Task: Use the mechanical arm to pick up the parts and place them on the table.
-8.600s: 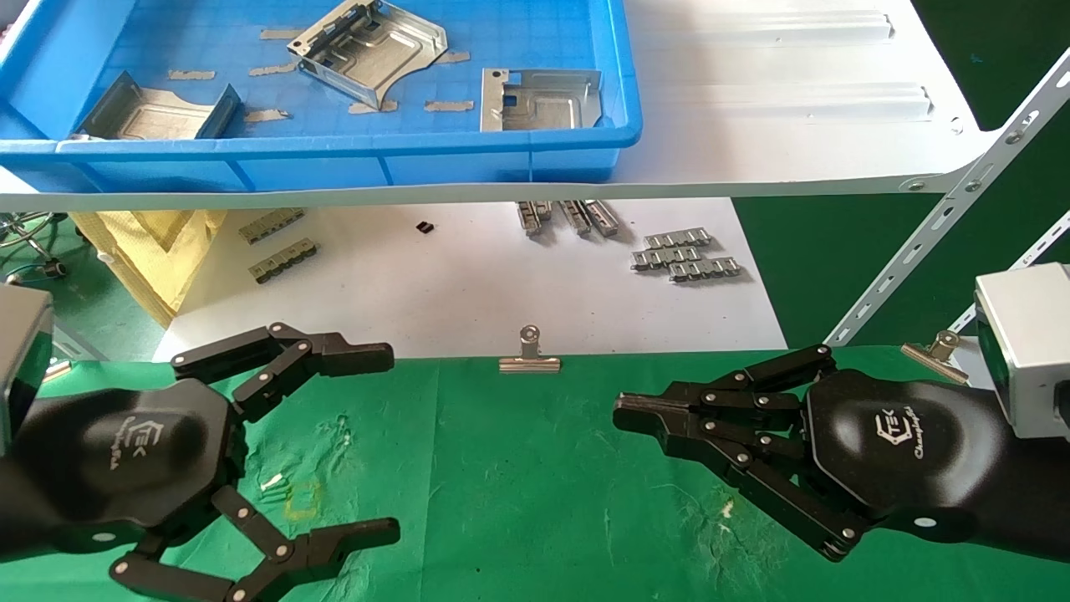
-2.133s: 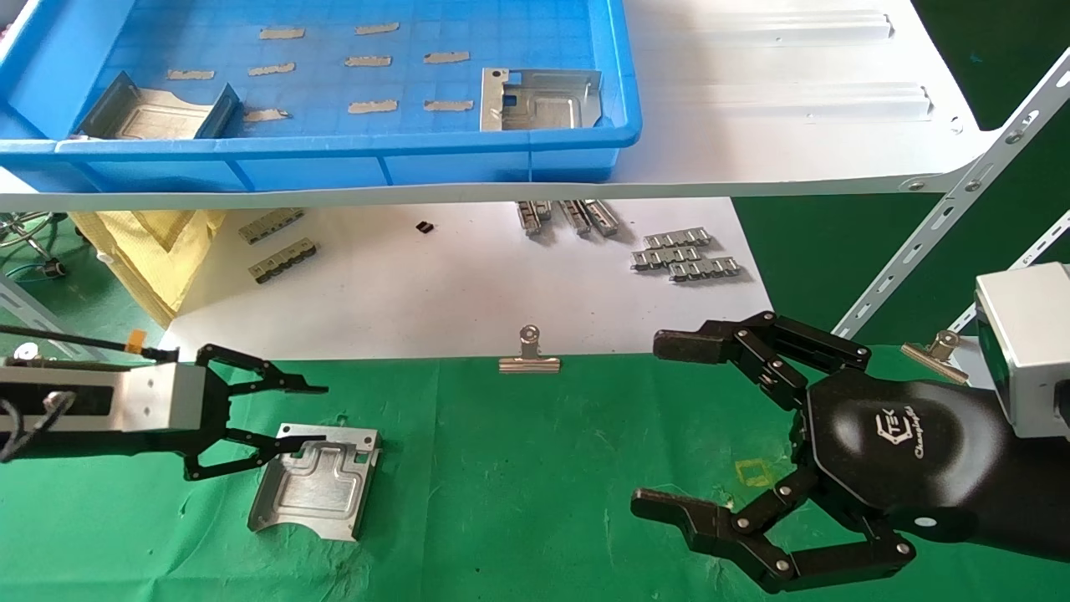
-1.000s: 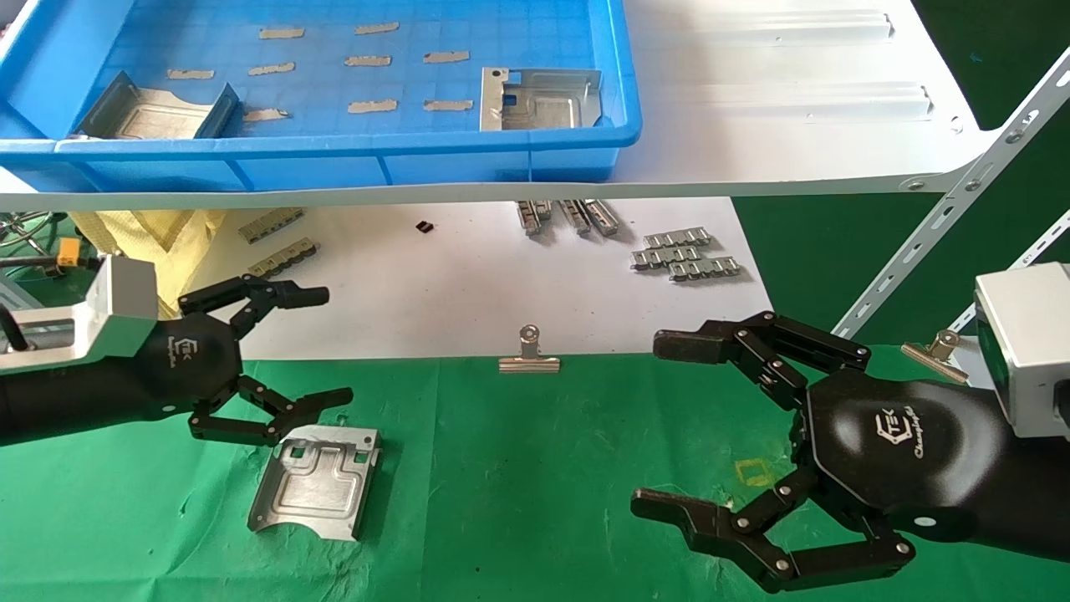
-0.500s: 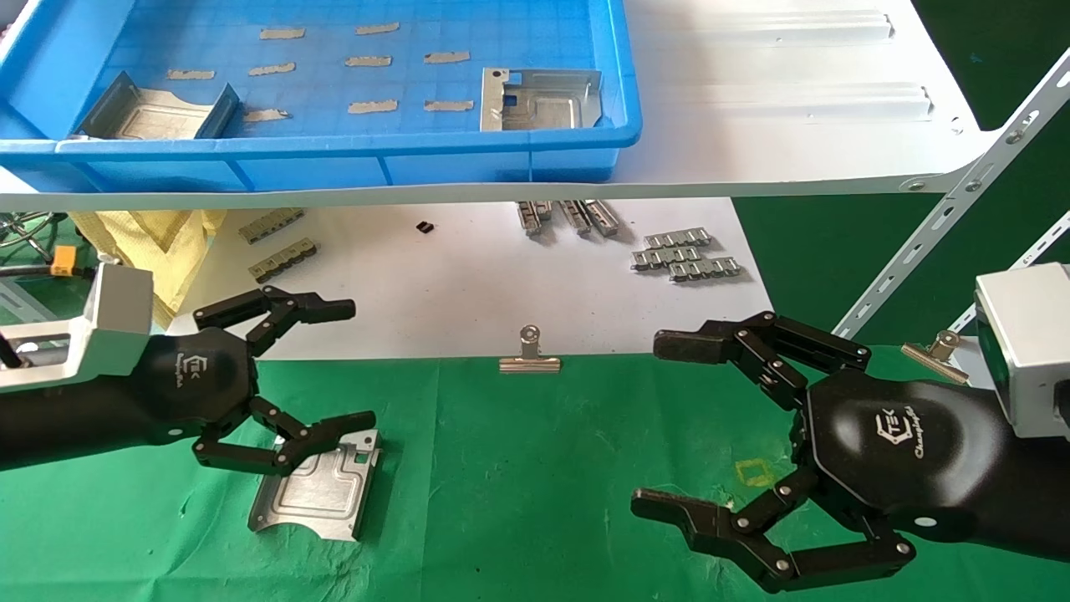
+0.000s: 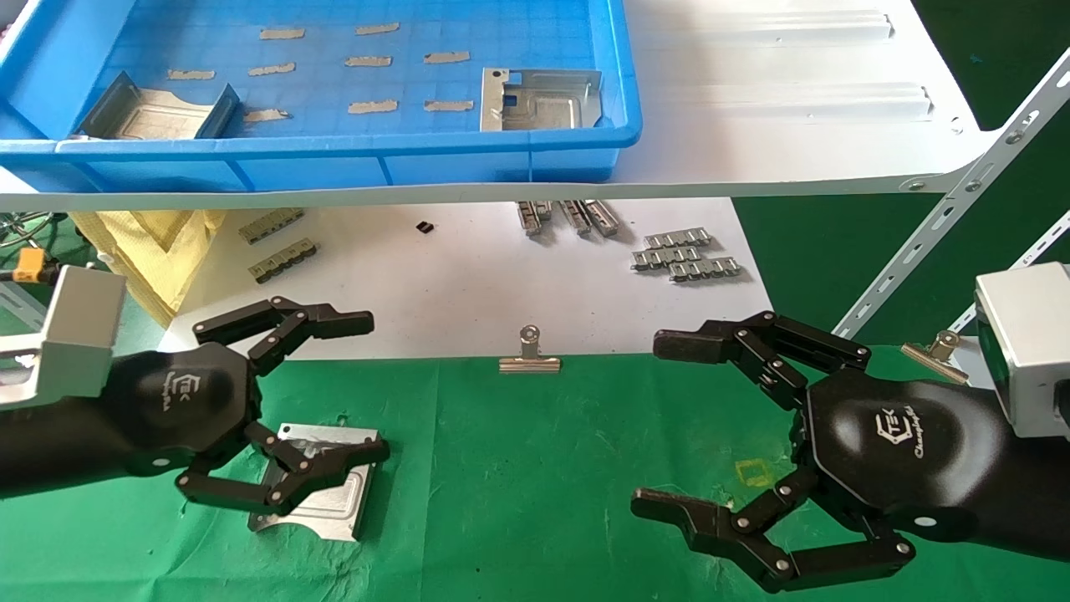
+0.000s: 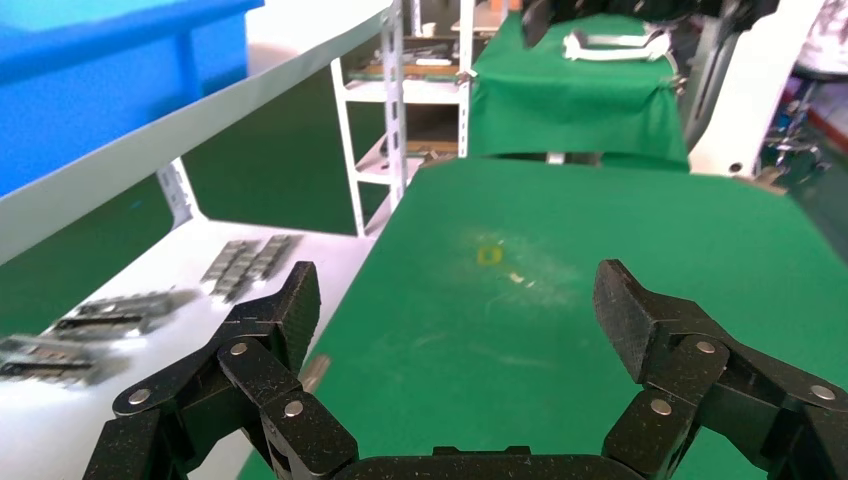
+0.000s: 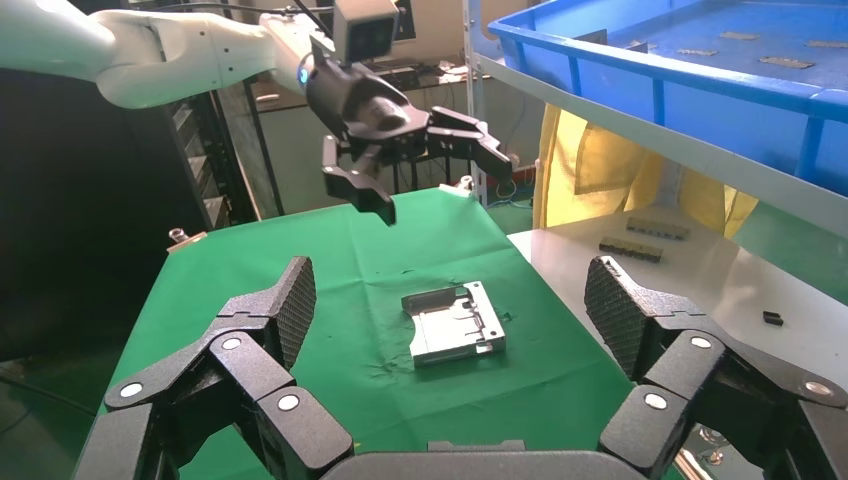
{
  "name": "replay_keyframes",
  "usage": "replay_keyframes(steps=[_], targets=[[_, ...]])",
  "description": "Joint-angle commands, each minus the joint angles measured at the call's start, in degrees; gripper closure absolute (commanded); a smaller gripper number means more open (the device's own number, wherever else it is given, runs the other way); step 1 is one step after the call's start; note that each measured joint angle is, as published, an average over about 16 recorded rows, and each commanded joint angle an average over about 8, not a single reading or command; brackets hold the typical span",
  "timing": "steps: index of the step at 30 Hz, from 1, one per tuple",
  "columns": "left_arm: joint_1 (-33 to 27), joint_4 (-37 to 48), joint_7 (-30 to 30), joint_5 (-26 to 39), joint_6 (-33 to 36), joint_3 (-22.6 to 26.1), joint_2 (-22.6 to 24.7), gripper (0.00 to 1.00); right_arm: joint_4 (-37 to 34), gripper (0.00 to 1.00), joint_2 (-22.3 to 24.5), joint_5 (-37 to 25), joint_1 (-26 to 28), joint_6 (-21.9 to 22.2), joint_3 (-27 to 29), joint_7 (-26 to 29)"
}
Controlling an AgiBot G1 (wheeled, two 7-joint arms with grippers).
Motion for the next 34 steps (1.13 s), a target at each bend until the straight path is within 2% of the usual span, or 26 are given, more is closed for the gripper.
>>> replay_keyframes(steps=[1, 21, 34], targets=[[1.05, -2.03, -1.47, -0.20, -0.21, -1.15, -0.36, 0.00, 0.00, 0.00, 0.00, 0.00, 0.00, 0.00, 0.00, 0.00], [11.04, -21.30, -15.33, -2.15, -2.15, -12.11, -3.74, 0.00, -0.01, 0.00, 0.00, 0.01, -0.01, 0.01, 0.00, 0.00], [11.81, -22.59, -15.98, -2.46, -2.36, -12.93, -4.04, 0.00, -0.01, 0.00, 0.00, 0.01, -0.01, 0.02, 0.00, 0.00]])
